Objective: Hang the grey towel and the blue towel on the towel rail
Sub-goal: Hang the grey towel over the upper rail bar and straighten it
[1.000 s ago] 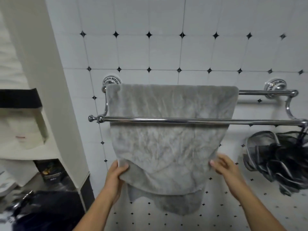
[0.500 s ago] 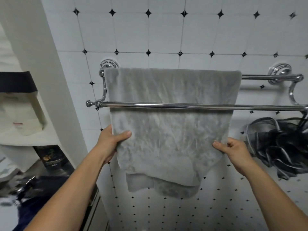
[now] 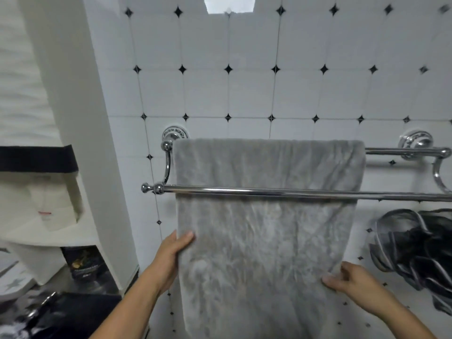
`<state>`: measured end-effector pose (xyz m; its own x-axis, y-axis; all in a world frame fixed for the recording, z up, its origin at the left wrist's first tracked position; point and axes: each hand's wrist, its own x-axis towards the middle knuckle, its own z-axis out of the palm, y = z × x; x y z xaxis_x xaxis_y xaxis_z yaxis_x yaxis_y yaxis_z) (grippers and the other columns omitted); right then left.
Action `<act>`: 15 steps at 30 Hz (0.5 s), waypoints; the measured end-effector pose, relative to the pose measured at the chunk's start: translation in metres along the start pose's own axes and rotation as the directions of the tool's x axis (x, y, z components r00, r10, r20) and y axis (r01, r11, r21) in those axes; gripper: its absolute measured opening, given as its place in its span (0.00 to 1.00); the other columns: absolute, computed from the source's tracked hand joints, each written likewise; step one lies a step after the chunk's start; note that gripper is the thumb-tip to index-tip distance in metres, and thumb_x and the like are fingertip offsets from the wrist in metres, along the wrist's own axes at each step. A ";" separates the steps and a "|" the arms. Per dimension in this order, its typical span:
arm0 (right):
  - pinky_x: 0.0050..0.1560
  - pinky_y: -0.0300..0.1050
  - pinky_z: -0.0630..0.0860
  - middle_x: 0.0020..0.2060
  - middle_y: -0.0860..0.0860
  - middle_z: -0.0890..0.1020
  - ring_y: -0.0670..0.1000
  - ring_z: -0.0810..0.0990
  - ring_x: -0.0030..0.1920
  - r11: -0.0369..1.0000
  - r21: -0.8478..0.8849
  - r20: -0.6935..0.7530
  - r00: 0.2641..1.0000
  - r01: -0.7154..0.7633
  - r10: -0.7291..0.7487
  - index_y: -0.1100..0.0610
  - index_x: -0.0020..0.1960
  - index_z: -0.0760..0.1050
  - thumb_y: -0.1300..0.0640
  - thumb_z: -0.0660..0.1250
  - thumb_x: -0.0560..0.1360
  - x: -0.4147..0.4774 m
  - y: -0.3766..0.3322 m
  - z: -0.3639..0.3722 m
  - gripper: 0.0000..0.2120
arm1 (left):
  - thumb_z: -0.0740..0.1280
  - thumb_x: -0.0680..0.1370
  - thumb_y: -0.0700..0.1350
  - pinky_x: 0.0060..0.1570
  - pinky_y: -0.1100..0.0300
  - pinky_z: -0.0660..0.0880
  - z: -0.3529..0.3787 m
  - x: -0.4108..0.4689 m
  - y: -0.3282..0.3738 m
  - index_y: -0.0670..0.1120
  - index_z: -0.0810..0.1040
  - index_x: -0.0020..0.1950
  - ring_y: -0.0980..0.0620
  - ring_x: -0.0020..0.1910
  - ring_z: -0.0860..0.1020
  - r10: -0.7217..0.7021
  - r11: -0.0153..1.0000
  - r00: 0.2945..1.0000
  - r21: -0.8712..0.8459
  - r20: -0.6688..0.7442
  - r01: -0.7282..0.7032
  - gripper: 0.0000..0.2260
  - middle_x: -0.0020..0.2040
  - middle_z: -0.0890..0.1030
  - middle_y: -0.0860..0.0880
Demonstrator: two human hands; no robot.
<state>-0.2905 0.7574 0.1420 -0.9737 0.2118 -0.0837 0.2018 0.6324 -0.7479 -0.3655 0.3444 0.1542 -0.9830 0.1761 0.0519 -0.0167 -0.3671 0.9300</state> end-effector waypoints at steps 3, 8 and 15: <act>0.38 0.40 0.74 0.29 0.49 0.84 0.44 0.81 0.32 0.962 -0.226 -0.140 0.972 0.152 -0.186 0.53 0.35 0.80 0.43 0.74 0.69 -0.018 -0.050 -0.040 0.13 | 0.57 0.80 0.57 0.48 0.51 0.81 0.015 0.002 0.050 0.41 0.81 0.60 0.40 0.56 0.82 0.060 0.980 0.998 -0.193 0.011 -0.056 0.23 0.57 0.83 0.37; 0.35 0.35 0.74 0.29 0.43 0.84 0.41 0.81 0.29 0.877 -0.153 -0.462 0.752 0.455 -0.470 0.43 0.38 0.82 0.42 0.68 0.71 -0.052 -0.141 -0.105 0.07 | 0.67 0.78 0.49 0.39 0.58 0.75 0.033 -0.021 0.098 0.43 0.81 0.48 0.49 0.39 0.84 0.180 0.826 0.959 0.563 -0.219 -0.027 0.10 0.44 0.87 0.45; 0.50 0.51 0.75 0.47 0.45 0.82 0.51 0.79 0.47 0.718 -0.520 -0.385 0.624 0.462 -0.680 0.46 0.51 0.81 0.48 0.71 0.72 -0.008 -0.215 -0.142 0.08 | 0.66 0.70 0.53 0.20 0.67 0.67 0.061 -0.041 0.192 0.42 0.79 0.36 0.48 0.23 0.81 0.440 0.622 0.867 0.776 -0.235 -0.105 0.14 0.29 0.84 0.45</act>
<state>-0.3109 0.7255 0.3975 -0.7043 -0.0108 0.7098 -0.2495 0.9399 -0.2332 -0.3177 0.3221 0.3527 -0.9024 -0.2237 0.3682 0.2347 0.4614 0.8556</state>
